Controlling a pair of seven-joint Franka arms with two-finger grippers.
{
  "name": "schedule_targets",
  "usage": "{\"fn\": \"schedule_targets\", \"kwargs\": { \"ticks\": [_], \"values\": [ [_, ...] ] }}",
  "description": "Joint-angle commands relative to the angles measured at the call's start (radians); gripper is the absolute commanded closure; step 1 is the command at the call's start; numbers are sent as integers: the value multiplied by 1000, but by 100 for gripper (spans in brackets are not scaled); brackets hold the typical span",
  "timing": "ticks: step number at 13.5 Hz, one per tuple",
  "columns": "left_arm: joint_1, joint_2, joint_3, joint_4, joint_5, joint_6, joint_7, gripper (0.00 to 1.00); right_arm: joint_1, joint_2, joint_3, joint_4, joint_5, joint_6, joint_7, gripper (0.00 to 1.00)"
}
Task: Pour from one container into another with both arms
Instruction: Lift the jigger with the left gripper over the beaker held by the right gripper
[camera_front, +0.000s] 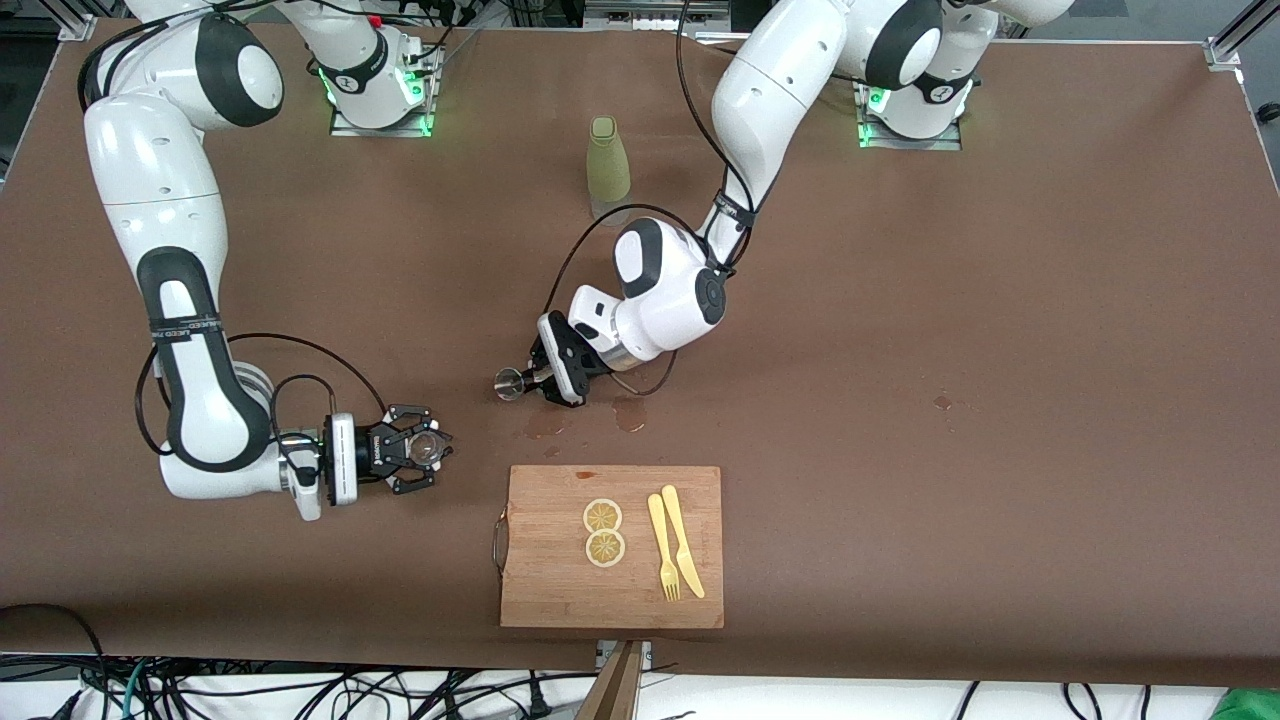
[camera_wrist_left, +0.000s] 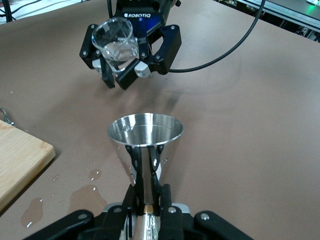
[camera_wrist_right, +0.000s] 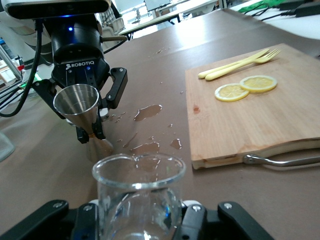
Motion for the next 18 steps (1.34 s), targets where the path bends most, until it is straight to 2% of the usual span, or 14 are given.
{"fn": "schedule_targets", "kwargs": {
  "ticks": [1,6,11,14,18],
  "values": [
    [-31,40,37,57,-24,29,-43,100,-4,-24,40,4,-78,-6,87,79],
    [-44,56,62,90,-22,29,-91,100,-4,-61,61,10,-123,-23,176,79],
    [-45,62,63,91,-22,29,-94,100,-4,-90,122,11,-263,-39,280,79],
    [-45,65,63,93,-22,29,-94,100,-4,-96,130,11,-272,-40,289,79],
    [-45,65,63,93,-22,29,-94,100,-2,-104,161,11,-328,-40,331,79]
  ]
}}
